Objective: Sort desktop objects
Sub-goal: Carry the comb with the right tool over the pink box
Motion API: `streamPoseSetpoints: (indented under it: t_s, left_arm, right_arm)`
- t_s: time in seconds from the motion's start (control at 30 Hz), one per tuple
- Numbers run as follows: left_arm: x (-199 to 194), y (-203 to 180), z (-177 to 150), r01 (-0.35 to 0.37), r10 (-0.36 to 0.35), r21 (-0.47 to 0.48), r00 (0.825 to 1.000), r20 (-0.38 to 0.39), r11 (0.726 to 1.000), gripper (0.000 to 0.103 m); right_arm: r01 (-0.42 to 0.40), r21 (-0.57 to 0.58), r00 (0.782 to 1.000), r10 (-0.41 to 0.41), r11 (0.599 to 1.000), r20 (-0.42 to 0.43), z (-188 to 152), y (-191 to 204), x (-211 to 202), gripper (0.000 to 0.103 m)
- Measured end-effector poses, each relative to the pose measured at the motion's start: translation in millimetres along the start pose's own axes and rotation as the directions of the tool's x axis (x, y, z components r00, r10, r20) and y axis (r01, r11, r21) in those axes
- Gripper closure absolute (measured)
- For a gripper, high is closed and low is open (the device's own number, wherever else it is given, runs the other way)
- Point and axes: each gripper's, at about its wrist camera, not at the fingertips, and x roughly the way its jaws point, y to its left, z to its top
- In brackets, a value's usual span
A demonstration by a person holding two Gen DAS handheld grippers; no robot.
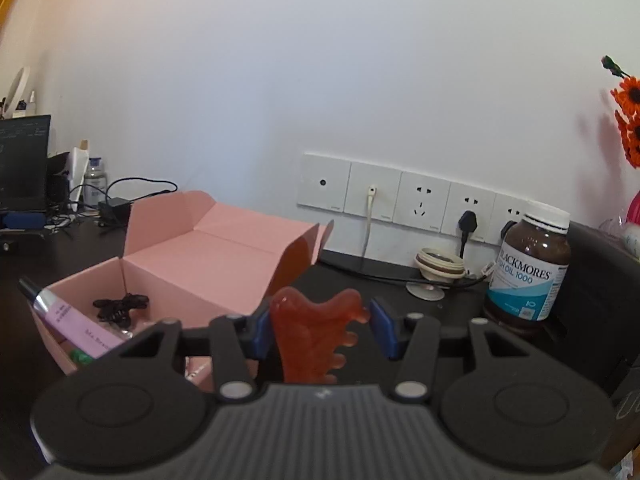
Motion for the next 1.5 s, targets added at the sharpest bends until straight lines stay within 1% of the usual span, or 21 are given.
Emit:
streamPoseSetpoints:
  t_s: [0.7, 0.8, 0.9, 1.03, 1.13, 1.3, 1.5]
  left_arm:
    - [-0.9, -0.2, -0.4, -0.002, 0.002, 0.000, 1.000, 0.000, 1.000, 0.000]
    - [-0.9, 0.0, -0.5, -0.002, 0.002, 0.000, 1.000, 0.000, 1.000, 0.000]
    - [-0.8, 0.0, -0.6, -0.003, 0.003, -0.001, 1.000, 0.000, 1.000, 0.000]
    - [-0.5, -0.2, -0.4, -0.002, 0.002, 0.000, 1.000, 0.001, 1.000, 0.000]
    - [-0.4, -0.5, -0.2, -0.002, 0.002, 0.000, 1.000, 0.002, 1.000, 0.000]
    - [0.2, -0.6, 0.2, -0.002, 0.002, 0.000, 1.000, 0.002, 1.000, 0.000]
    - [0.8, -0.5, 0.1, 0.001, -0.001, -0.002, 1.000, 0.001, 1.000, 0.000]
  right_arm:
    - [-0.031, -0.011, 0.999, 0.031, 0.999, 0.030, 2.9, 4.5, -6.3, 0.056]
    - [-0.045, -0.005, 0.998, 0.045, 0.999, 0.053, 10.4, 5.9, -10.7, 0.056]
    - [-0.071, -0.003, 0.993, 0.071, 0.997, 0.097, 25.0, 9.9, -18.5, 0.056]
    - [-0.125, -0.044, 0.982, 0.130, 0.991, 0.136, 45.2, 22.1, -25.8, 0.056]
    - [-0.171, -0.083, 0.977, 0.180, 0.982, 0.119, 50.3, 34.6, -23.8, 0.056]
    - [-0.240, -0.130, 0.968, 0.248, 0.962, 0.047, 39.4, 56.0, -13.9, 0.056]
    - [-0.277, -0.150, 0.961, 0.275, 0.949, -0.034, 29.4, 65.3, -2.4, 0.056]
